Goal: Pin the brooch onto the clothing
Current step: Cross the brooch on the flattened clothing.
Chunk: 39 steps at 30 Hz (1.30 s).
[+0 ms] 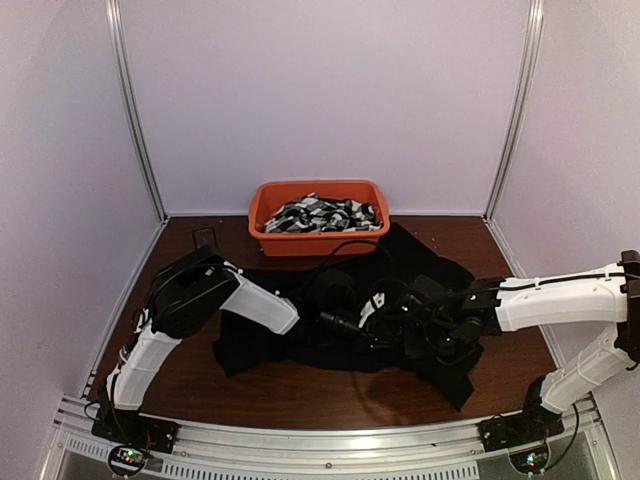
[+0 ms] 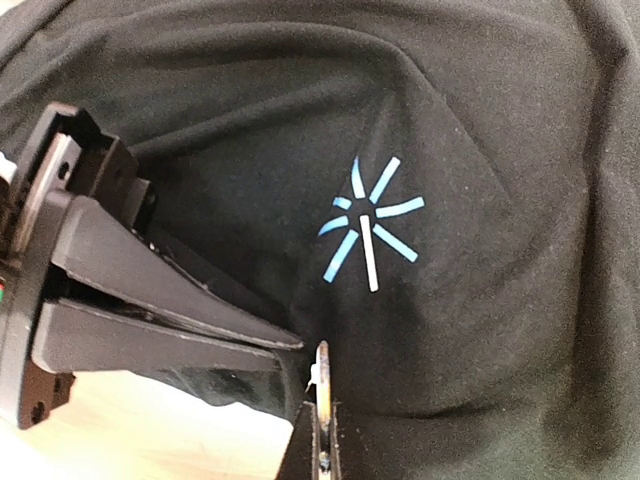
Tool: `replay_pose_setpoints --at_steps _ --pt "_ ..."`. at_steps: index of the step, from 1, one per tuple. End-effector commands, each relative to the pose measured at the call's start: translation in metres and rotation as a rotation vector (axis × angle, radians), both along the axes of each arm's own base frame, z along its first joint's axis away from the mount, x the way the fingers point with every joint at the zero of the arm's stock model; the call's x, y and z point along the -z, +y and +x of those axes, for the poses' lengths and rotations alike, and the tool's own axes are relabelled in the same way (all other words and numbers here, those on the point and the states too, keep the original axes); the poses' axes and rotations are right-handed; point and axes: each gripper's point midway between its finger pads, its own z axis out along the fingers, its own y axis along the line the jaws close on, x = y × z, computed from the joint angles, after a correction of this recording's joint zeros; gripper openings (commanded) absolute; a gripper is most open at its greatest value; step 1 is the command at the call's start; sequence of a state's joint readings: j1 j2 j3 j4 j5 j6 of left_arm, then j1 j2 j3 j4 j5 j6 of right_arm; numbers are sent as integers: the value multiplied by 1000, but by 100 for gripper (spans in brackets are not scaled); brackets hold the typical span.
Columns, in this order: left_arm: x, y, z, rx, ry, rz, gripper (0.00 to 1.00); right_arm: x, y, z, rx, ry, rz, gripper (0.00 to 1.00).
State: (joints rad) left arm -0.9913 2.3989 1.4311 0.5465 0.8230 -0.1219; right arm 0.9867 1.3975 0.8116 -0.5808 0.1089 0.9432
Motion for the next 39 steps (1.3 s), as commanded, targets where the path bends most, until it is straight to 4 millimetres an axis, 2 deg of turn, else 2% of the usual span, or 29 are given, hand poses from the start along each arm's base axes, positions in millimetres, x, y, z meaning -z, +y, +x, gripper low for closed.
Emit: replay_pose_setpoints --at_steps 1,5,17,23,29,39 --pt "-15 -5 9 -37 -27 -25 0 6 -9 -8 -33 22 -79 0" --pt "-15 -3 10 -45 -27 -28 0 13 -13 -12 -42 40 -109 0" --pt "-15 -3 11 -48 -28 -29 0 3 2 -17 -107 52 -83 0" --pt "-15 -2 12 -52 -27 -31 0 0 -3 -24 -132 84 -108 0" --pt "-16 -2 11 -53 -28 -37 0 8 -10 -32 -165 129 -153 0" --pt "-16 -2 11 -50 -27 -40 0 8 5 -39 -216 157 -98 0"
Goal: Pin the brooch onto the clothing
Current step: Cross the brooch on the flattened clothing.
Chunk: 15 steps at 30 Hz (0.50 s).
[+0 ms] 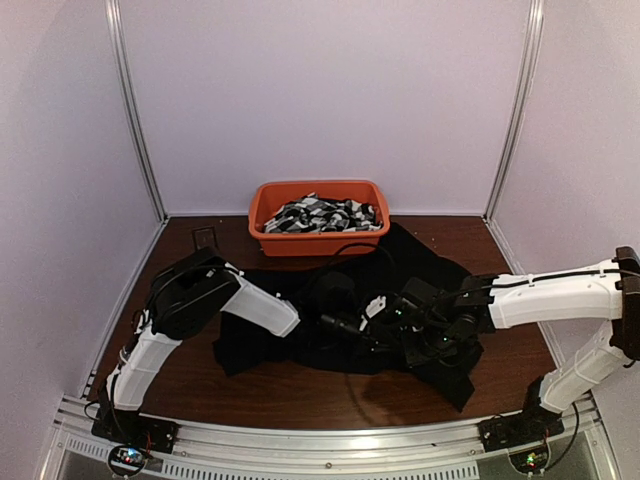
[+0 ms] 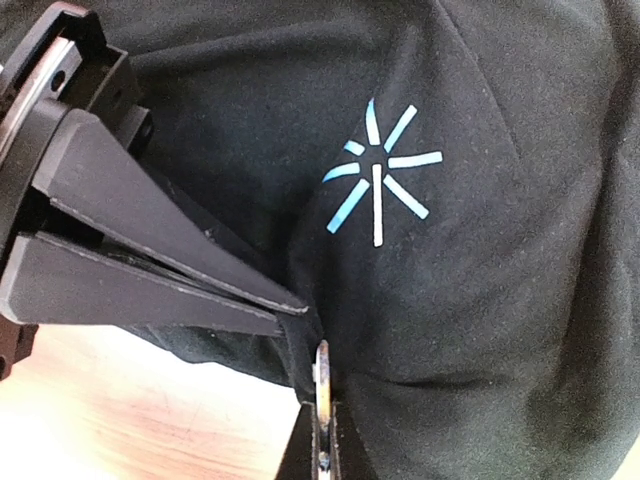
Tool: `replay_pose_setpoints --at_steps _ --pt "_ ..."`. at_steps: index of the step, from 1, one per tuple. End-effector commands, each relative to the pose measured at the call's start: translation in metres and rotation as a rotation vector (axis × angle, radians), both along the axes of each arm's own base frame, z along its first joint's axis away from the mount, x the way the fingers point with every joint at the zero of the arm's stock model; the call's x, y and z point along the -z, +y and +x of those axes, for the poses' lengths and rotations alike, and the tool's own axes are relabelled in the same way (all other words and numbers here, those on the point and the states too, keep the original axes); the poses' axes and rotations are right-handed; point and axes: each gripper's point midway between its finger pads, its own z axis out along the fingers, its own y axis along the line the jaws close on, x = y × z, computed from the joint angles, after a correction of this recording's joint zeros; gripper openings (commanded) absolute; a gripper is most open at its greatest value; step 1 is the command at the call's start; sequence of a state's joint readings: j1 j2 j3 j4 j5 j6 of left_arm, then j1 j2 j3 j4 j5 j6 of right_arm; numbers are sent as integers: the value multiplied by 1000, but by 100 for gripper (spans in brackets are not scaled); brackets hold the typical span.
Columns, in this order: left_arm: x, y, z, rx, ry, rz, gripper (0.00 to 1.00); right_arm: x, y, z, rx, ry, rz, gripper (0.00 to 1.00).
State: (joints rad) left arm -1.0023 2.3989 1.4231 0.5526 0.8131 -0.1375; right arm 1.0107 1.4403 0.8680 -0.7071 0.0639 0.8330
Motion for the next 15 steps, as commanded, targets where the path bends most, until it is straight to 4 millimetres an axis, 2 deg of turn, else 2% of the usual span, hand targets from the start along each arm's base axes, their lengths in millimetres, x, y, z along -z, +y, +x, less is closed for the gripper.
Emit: replay_pose_setpoints --at_steps 1,12,15 --pt "-18 0 16 -49 -39 -47 0 1 8 -20 -73 83 12 0" --pt "-24 7 5 15 -39 -94 0 -4 17 -24 -157 94 51 0" --pt "-29 11 4 21 -38 -117 11 -8 21 -27 -191 101 75 0"
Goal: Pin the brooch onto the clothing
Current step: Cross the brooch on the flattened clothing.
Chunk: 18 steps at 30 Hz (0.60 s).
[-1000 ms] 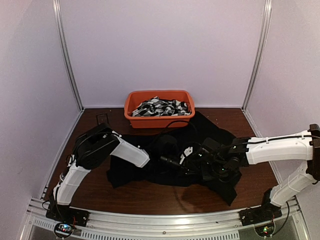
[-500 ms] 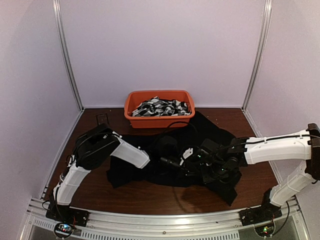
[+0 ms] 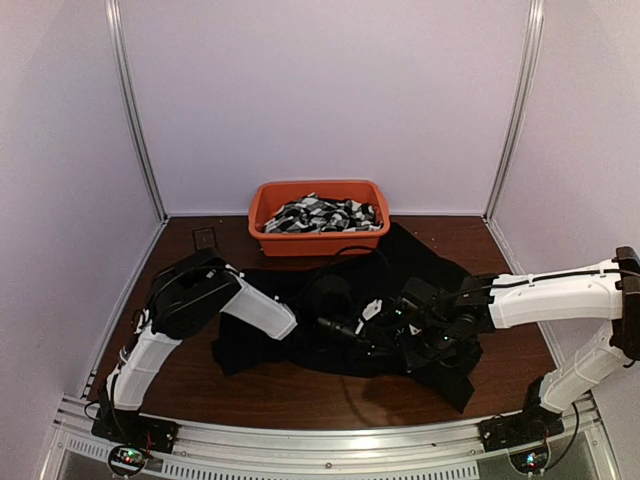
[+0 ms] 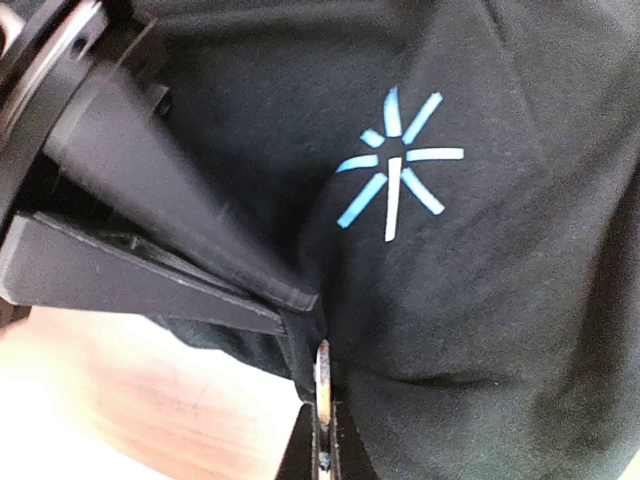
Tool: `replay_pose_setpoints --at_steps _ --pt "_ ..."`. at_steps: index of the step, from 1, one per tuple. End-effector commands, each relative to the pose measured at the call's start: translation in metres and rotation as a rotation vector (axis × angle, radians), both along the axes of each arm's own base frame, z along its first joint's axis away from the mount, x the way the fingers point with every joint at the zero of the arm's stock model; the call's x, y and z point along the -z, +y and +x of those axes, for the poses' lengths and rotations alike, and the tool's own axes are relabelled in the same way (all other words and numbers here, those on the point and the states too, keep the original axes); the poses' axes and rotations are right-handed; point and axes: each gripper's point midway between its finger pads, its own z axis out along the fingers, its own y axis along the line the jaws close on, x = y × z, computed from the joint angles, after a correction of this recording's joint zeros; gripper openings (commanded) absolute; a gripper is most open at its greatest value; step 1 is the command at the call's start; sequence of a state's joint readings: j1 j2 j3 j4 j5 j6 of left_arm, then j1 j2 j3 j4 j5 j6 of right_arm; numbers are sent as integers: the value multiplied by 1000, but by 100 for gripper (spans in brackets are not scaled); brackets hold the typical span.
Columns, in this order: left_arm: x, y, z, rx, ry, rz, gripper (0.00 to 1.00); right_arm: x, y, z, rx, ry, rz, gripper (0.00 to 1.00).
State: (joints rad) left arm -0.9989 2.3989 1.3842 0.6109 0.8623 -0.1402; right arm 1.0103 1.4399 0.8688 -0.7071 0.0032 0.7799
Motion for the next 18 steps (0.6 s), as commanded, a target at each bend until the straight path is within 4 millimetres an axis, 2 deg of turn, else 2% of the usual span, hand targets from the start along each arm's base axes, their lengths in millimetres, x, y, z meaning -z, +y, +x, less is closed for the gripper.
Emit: replay_pose_setpoints --at_steps 1,2,11,18 --pt "-32 6 12 -17 -45 -101 20 -10 15 -19 -131 62 60 0" --pt "-35 8 11 -8 -44 -112 26 -11 15 -19 -138 62 59 0" --pt "-50 19 -8 83 -34 -202 50 -18 15 -13 -171 42 85 0" --pt "-59 26 -16 115 -24 -254 65 -16 11 -11 -179 46 121 0"
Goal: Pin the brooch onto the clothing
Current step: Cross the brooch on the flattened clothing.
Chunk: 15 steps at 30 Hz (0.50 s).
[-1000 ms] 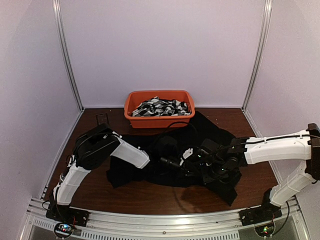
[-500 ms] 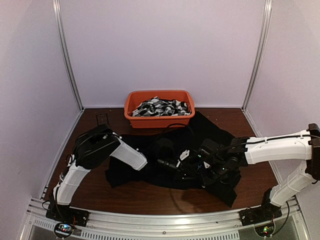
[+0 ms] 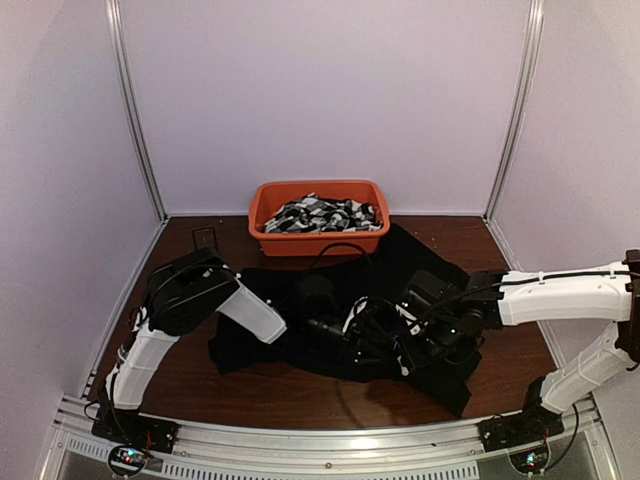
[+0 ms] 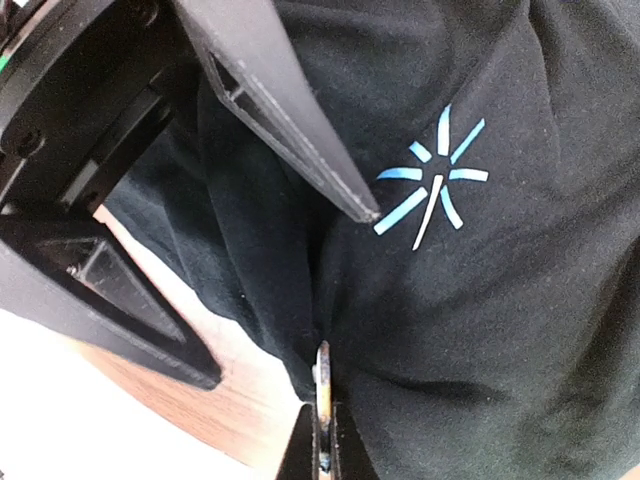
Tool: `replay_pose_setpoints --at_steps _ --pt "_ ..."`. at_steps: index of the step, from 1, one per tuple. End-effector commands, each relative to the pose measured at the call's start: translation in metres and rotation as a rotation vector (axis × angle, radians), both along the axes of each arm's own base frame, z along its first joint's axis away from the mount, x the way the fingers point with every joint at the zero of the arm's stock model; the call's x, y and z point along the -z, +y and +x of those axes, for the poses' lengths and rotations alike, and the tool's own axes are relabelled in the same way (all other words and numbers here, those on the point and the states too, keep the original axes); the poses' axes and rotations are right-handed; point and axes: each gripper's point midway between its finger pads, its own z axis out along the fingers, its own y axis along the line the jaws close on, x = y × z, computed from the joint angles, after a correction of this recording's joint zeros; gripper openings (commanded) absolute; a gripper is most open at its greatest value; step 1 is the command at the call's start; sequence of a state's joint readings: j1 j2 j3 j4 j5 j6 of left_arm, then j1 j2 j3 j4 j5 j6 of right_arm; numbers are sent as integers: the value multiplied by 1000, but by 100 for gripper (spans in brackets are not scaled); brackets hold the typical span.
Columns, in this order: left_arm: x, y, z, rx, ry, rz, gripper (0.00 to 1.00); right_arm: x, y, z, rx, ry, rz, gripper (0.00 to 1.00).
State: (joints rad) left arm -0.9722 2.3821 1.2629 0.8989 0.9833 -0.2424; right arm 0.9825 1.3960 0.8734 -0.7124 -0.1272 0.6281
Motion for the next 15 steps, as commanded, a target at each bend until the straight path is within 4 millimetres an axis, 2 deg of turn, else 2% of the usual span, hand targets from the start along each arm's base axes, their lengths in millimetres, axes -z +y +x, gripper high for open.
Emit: replay_pose_setpoints --at_steps 1,7,13,15 --pt "-38 5 -6 45 -46 -121 68 -5 3 -1 -28 4 64 0" --pt "-31 3 -6 49 -29 -103 70 -16 18 -4 -87 3 146 0" --pt "-16 -7 -1 35 -16 -34 67 -19 24 -6 -122 6 175 0" --pt "-12 -8 -1 41 -19 -20 62 -19 25 -6 -125 6 177 0"
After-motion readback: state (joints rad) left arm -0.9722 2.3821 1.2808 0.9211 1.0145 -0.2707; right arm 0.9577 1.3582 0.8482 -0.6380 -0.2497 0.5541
